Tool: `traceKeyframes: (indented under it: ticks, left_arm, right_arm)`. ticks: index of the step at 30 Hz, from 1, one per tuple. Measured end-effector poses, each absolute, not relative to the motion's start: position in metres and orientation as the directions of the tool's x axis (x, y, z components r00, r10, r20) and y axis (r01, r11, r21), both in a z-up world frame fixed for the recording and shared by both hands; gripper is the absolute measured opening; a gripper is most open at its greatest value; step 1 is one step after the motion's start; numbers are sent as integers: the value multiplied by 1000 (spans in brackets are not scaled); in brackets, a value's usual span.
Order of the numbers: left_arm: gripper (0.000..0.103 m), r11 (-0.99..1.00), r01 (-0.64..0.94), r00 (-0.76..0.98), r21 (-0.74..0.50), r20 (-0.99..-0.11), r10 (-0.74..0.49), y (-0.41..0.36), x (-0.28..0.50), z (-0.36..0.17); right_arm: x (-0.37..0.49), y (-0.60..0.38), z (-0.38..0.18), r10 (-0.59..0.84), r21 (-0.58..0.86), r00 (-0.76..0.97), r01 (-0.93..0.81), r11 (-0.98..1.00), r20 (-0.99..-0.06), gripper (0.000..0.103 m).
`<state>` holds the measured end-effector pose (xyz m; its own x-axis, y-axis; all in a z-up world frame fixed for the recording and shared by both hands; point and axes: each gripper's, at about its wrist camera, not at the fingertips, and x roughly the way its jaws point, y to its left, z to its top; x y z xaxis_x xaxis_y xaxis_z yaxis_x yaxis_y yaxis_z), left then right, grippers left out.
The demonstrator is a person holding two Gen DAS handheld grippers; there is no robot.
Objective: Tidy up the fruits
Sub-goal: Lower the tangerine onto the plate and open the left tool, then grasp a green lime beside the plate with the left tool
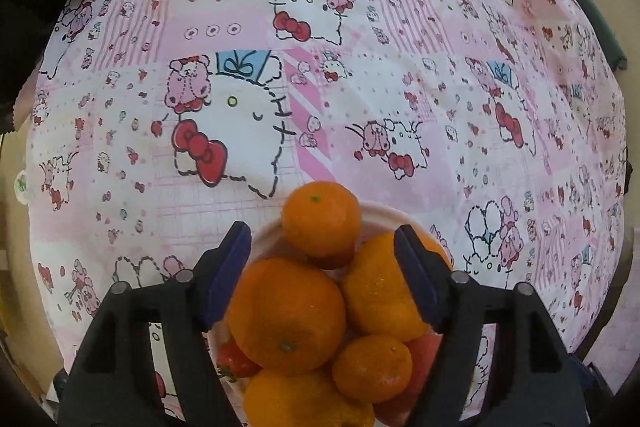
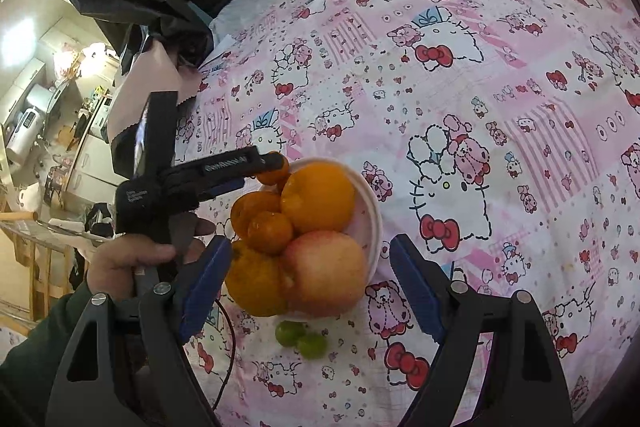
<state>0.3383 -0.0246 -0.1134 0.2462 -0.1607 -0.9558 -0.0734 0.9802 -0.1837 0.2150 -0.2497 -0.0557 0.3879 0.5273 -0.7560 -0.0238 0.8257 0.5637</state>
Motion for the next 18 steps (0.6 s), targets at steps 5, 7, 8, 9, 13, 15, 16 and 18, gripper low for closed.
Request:
traceKeyframes:
  ticks: [5,7,8,9,13,15,16,18]
  left_arm:
    - [71,984,-55,303,-169,-942,-145,-21,328,-92]
    - [71,986,-39,316,-160,-939,-139,-22,321,-84]
    - [71,987,-34,323,-156,-936,-137,-22,317,-80]
    - [71,988,-28,334,-155,-933,-137,-21,311,-75]
    - [71,988,-20,367,-150,-921,-132,-19,290,-58]
    - [71,989,-13,382,-146,-915,-130,-17,276,-49]
    - [71,990,-10,387,-144,-913,-129,-16,270,-46]
    - [71,990,-16,406,-143,-906,-124,-11,254,-38]
  right_arm:
    - [219,-252,-57,521,562,391,-13,827,-759,84]
    - [219,-252,-58,524,565,387,-9,825,-759,84]
    - [218,-252,-58,521,561,387,-11,828,-761,84]
    - [218,-252,-59,515,554,388,-12,832,-765,84]
    - [216,-254,-61,516,561,386,5,828,-765,84]
    - [214,-257,-65,525,574,375,24,819,-764,84]
    - [213,-258,-67,528,578,371,32,815,-764,84]
    - [210,-261,-70,531,587,367,52,808,-764,84]
